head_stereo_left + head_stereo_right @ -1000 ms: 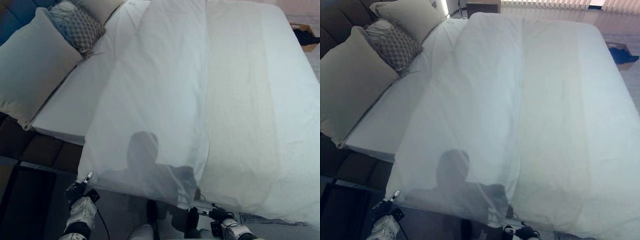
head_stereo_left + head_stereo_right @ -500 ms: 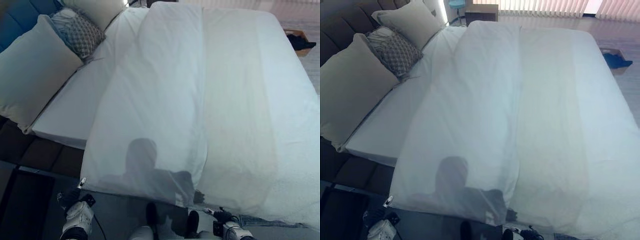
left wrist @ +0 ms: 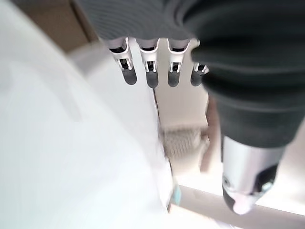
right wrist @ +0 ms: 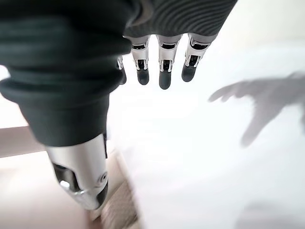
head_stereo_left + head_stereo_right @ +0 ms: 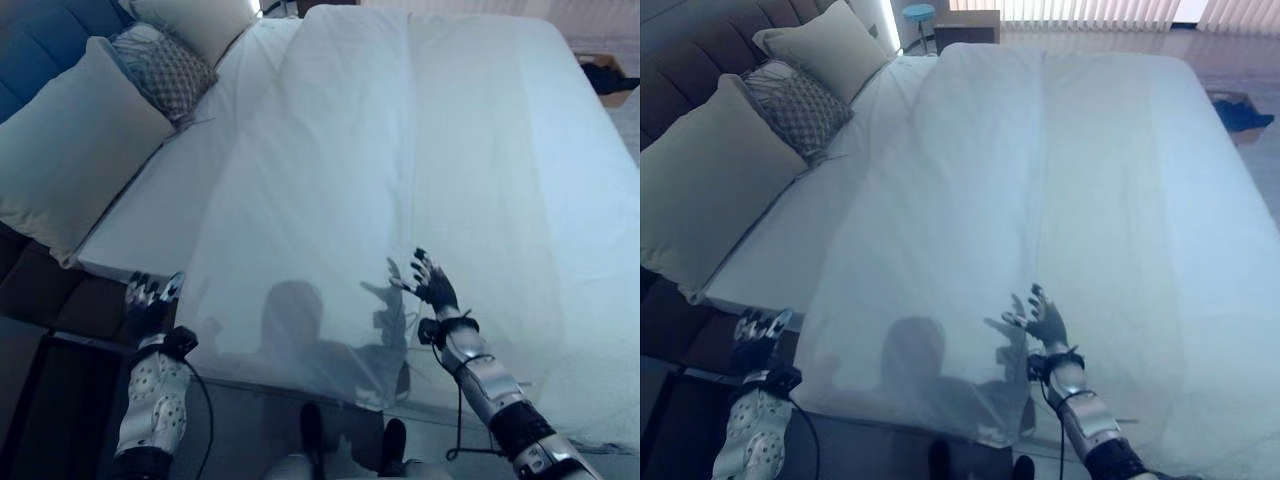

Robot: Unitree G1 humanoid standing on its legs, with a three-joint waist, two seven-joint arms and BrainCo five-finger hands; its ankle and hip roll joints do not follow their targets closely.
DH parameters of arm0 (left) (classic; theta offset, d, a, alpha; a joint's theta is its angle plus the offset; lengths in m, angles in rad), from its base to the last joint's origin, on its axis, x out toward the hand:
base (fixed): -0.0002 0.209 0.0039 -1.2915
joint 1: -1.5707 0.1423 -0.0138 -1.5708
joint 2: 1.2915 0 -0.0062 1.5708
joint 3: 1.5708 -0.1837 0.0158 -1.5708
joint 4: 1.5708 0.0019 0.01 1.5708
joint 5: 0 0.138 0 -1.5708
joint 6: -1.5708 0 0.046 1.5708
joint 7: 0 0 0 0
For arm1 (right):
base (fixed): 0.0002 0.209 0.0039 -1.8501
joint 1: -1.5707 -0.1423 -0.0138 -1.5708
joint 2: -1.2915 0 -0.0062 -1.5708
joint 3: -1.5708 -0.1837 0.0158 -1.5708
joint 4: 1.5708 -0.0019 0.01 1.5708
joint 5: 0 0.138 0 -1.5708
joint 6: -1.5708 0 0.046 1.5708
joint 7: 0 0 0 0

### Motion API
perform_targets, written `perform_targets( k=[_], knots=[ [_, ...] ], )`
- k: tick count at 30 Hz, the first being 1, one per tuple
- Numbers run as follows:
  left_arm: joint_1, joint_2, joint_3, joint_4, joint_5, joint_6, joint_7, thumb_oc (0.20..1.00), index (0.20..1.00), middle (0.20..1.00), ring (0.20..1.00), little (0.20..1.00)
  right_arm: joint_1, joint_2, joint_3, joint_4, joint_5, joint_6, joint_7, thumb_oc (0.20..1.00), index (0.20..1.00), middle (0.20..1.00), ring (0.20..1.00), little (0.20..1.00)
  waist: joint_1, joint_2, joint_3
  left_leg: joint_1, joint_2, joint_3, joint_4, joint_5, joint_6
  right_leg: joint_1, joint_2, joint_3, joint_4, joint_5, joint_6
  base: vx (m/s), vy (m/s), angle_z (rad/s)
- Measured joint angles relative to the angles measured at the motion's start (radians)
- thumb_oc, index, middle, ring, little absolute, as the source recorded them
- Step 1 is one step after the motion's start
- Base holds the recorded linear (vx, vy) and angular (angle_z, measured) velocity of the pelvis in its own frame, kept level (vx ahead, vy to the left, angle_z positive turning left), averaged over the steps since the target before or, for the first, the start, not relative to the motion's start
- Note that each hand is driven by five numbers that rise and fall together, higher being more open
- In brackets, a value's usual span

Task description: Make the bed

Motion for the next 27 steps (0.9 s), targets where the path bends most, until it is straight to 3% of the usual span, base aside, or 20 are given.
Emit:
perform_targets(
  k=[1,3,4,8,9,11,12,13,14,16,18,20,23,27],
  knots=[
    [-0.033,-0.001,-0.022,-0.003,-0.019,0.0,-0.021,1.0,1.0,1.0,1.0,1.0,-0.035,0.006,0.017,0.003,0.02,-0.001,0.011,1.0,1.0,1.0,1.0,1.0,0.002,0.008,0.006,-0.011,0.006,-0.016,0.01,0.0,0.0,-0.02,0.0,-0.001,0.029,-0.018,0.001,0.08,0.027,0.16],
    [-0.19,0.033,-0.107,0.0,-0.072,-0.001,-0.037,1.0,1.0,1.0,1.0,1.0,-0.194,0.0,0.073,0.026,0.08,-0.003,0.023,1.0,1.0,1.0,1.0,1.0,0.025,-0.009,0.057,-0.11,-0.012,-0.106,0.145,0.002,-0.013,-0.101,-0.027,0.029,0.136,-0.051,-0.02,0.12,0.076,-0.09],
    [-0.285,0.07,-0.143,0.001,-0.085,-0.003,-0.062,1.0,1.0,1.0,1.0,1.0,-0.292,0.01,0.086,0.034,0.124,-0.011,0.032,1.0,1.0,1.0,1.0,1.0,0.03,-0.024,0.106,-0.143,-0.003,-0.134,0.207,-0.022,-0.042,-0.11,-0.025,0.09,0.145,-0.055,-0.026,0.2,0.19,-0.23],
    [-0.466,0.119,-0.217,0.084,-0.125,-0.023,-0.078,1.0,1.0,1.0,1.0,1.0,-0.395,0.011,0.093,0.061,0.21,-0.046,0.035,1.0,1.0,1.0,1.0,1.0,0.027,-0.044,0.143,-0.176,0.041,-0.183,0.072,-0.041,-0.076,-0.121,-0.028,0.129,0.145,-0.054,-0.02,0.21,0.287,-0.15],
    [-0.478,0.121,-0.224,0.093,-0.144,-0.026,-0.08,1.0,1.0,1.0,1.0,1.0,-0.404,0.017,0.102,0.065,0.259,-0.051,0.035,1.0,1.0,1.0,1.0,1.0,0.026,-0.038,0.146,-0.184,0.054,-0.183,0.07,-0.041,-0.074,-0.128,-0.02,0.148,0.146,-0.049,0.001,0.11,0.371,-0.5],
    [-0.491,0.123,-0.24,0.104,-0.175,-0.037,-0.082,1.0,1.0,1.0,1.0,1.0,-0.429,0.034,0.13,0.07,0.315,-0.057,0.036,1.0,1.0,1.0,1.0,1.0,0.046,-0.033,0.148,-0.188,0.053,-0.181,0.083,-0.042,-0.066,-0.17,-0.009,0.188,0.16,-0.042,0.02,0.06,0.307,-1.05],
    [-0.507,0.128,-0.244,0.109,-0.185,-0.035,-0.081,1.0,1.0,1.0,1.0,1.0,-0.451,0.068,0.139,0.073,0.348,-0.066,0.036,1.0,1.0,1.0,1.0,1.0,0.068,-0.034,0.161,-0.196,0.053,-0.171,0.099,0.01,-0.034,-0.204,-0.014,0.201,0.181,-0.034,0.042,0.11,0.433,-1.11],
    [-0.523,0.125,-0.251,0.126,-0.199,-0.034,-0.08,1.0,1.0,1.0,1.0,1.0,-0.457,0.081,0.139,0.076,0.366,-0.066,0.035,1.0,1.0,1.0,1.0,1.0,0.076,-0.048,0.166,-0.211,0.039,-0.144,0.104,0.01,-0.019,-0.225,-0.046,0.175,0.201,-0.036,0.053,0.15,0.449,-0.83],
    [-0.539,0.111,-0.265,0.137,-0.219,-0.024,-0.074,1.0,1.0,1.0,1.0,1.0,-0.463,0.085,0.165,0.081,0.394,-0.066,0.034,1.0,1.0,1.0,1.0,1.0,0.06,-0.052,0.169,-0.235,-0.001,-0.127,0.113,0.005,0.006,-0.235,-0.079,0.16,0.189,-0.023,0.09,0.14,0.448,-0.2],
    [-0.605,0.102,-0.281,0.216,-0.255,-0.033,-0.068,1.0,1.0,1.0,1.0,1.0,-0.545,0.095,0.189,0.177,0.443,-0.062,0.031,1.0,1.0,1.0,1.0,1.0,0.094,-0.058,0.193,-0.252,-0.01,-0.062,0.169,-0.025,0.042,-0.266,-0.135,0.116,0.242,-0.029,0.09,0.13,0.164,-0.31],
    [-0.628,0.112,-0.28,0.235,-0.277,-0.034,-0.066,1.0,1.0,1.0,1.0,1.0,-0.583,0.113,0.187,0.194,0.476,-0.067,0.027,1.0,1.0,1.0,1.0,1.0,0.093,-0.065,0.201,-0.258,-0.027,-0.046,0.197,-0.058,0.052,-0.255,-0.145,0.11,0.227,-0.024,0.085,0.13,0.175,-0.1],
    [-0.657,0.124,-0.279,0.245,-0.285,-0.041,-0.059,1.0,1.0,1.0,1.0,1.0,-0.642,0.119,0.169,0.236,0.516,-0.075,0.021,1.0,1.0,1.0,1.0,1.0,0.107,-0.071,0.2,-0.281,-0.02,-0.031,0.228,-0.083,0.065,-0.243,-0.15,0.094,0.174,-0.01,0.093,0.12,0.139,-0.12],
    [-0.692,0.146,-0.26,0.276,-0.288,-0.053,-0.055,1.0,1.0,1.0,1.0,1.0,-0.724,0.147,0.15,0.281,0.56,-0.092,0.015,1.0,1.0,1.0,1.0,1.0,0.123,-0.082,0.194,-0.329,-0.011,-0.019,0.221,-0.082,0.066,-0.25,-0.118,0.084,0.068,0.061,0.114,0.09,0.081,-0.21],
    [-0.752,0.148,-0.25,0.365,-0.294,-0.049,-0.029,1.0,1.0,1.0,1.0,1.0,-0.794,0.154,0.14,0.421,0.649,-0.103,0.002,1.0,1.0,1.0,1.0,1.0,0.133,-0.111,0.19,-0.412,-0.002,-0.022,0.209,-0.06,0.068,-0.285,-0.097,0.082,-0.041,0.125,0.112,0.06,0.039,-0.04]
  ],
)
